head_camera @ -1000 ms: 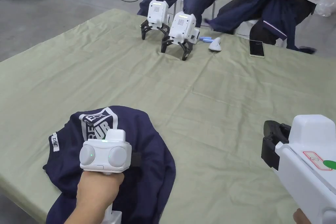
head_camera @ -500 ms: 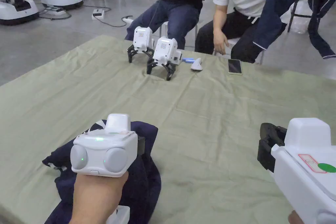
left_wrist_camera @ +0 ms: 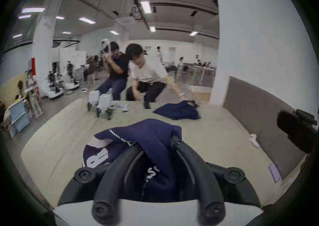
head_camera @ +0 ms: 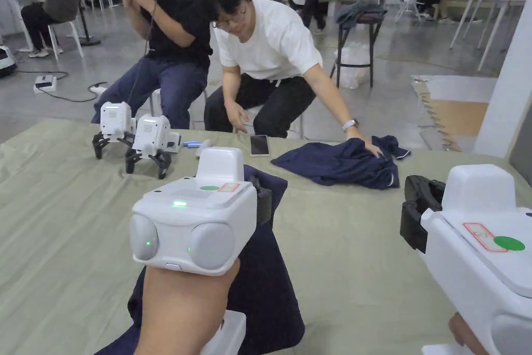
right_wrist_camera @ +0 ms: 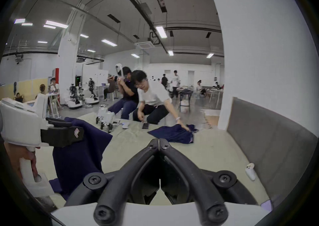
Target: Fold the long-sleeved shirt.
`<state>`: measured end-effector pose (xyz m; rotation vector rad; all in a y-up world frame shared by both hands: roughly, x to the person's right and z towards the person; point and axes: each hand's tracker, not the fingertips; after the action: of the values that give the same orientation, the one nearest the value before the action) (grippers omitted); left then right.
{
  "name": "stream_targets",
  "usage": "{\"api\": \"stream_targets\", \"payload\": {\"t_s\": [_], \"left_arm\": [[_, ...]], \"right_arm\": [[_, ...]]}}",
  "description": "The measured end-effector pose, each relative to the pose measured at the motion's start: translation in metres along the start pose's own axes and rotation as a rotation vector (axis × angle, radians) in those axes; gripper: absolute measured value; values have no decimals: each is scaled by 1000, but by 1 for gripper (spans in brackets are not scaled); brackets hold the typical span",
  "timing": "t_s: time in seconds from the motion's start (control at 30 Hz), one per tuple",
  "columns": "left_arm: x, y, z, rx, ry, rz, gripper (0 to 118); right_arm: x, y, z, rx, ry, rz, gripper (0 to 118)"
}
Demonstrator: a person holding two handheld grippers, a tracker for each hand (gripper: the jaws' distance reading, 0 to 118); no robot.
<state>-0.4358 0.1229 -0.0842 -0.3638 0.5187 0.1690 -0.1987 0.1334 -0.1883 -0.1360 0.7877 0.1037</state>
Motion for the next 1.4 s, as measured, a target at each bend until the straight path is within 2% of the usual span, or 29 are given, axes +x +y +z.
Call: {"api": "stream_targets", "payload": {"t_s": [0.3,0.5,0.7,0.87,0.9,0.97,1.03,1.07,1.2,1.4], "left_arm": [[150,-25,-34,-86,-227,-68,22],[226,-52,-61,-157,-322,-94,22],[272,-79,-88,-217,-366,-108,22],[281,-94,-94,-245,-360,-111,24],[282,-97,-96,-250,-359,-113,28],[284,-103,-100,-255,-338,-135,61],[281,-103,-103,-252,-315,-141,102],[277,-104,-100,-251,-312,-145,111],[245,-91,-77,-272,-331,-86,109],[167,-49,-20,-82,-214,-64,109]], "right_arm": [[93,0,44,-4,-178,14,0],[139,-17,63,-40,-253,8,0],[165,-32,65,-74,-298,0,0],[172,-41,60,-90,-302,-8,0],[172,-43,59,-93,-301,-12,0],[172,-46,55,-99,-297,-18,0],[169,-48,54,-103,-291,-20,0],[168,-48,53,-105,-288,-20,0],[159,-47,50,-101,-273,-22,0],[136,-36,53,-47,-236,-16,0]]}}
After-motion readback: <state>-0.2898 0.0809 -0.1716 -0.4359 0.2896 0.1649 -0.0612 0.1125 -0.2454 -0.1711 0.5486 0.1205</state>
